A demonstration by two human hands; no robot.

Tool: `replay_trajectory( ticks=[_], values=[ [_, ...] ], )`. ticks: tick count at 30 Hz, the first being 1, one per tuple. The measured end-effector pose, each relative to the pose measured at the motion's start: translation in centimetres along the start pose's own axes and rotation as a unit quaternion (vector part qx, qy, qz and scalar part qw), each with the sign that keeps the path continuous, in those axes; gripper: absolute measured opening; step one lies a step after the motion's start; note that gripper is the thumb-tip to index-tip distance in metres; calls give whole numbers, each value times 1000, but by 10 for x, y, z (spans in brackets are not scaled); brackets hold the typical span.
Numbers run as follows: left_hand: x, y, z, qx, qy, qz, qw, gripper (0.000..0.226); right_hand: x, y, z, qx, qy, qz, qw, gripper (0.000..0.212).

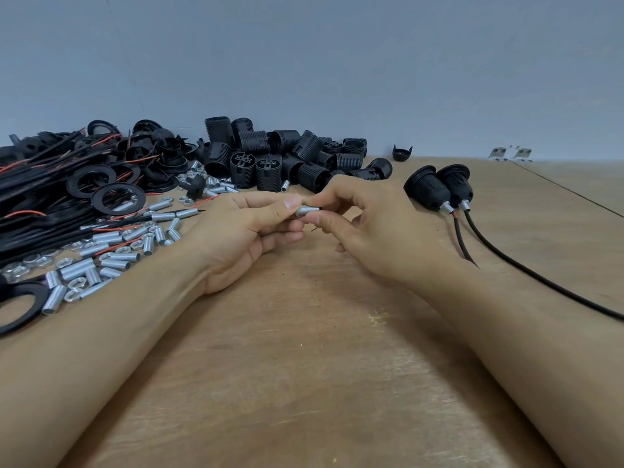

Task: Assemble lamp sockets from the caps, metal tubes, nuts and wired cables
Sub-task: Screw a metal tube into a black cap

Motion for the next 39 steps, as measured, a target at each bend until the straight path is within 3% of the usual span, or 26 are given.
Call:
replay_trajectory(
  ticks=[3, 6, 11, 14, 16, 22, 26, 29, 34, 39],
  values=[
    [1, 0, -1, 19, 8, 3, 1000, 22, 2, 1, -6, -31, 46, 2, 998, 7],
    [1, 1, -1, 24, 5, 9, 1000, 23, 1, 2, -4, -11, 32, -1, 999, 8],
    [-1, -4, 3, 6, -36, -35, 999, 17, -2, -2, 12, 16, -86, -1, 996, 33],
    [-1, -2, 10, -39, -70, -20, 997, 26, -4, -7, 27, 120, -186, 11, 975, 36],
    [-1, 5, 15, -82, -83, 4, 993, 29, -4, -8, 33, 149, -207, 24, 967, 37],
    [-4, -5, 16, -10, -87, -17, 996, 59, -2, -9, 39, 175, -207, 34, 962, 36],
    [-6, 3, 25, -16, -124, 28, 992, 55, -2, -8, 40, 171, -204, 44, 963, 36],
    [-7, -6, 20, 41, -108, -1, 993, 65, -2, -7, 38, 166, -200, 45, 965, 37],
    [-8, 2, 28, 0, -133, 32, 991, 56, -2, -4, 41, 145, -199, 62, 967, 40],
    [-10, -6, 25, 24, -132, 5, 991, 58, -1, -5, 42, 138, -197, 67, 968, 41]
  ],
)
Point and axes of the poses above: each hand's wrist, its own x-axis towards the middle knuckle, its own y-axis out of the back of the hand, z = x × y, the point moved 7 cm from there along x, towards the middle knuckle, and after that the axes turned 1 degree about -y, right-handed, at the moved point
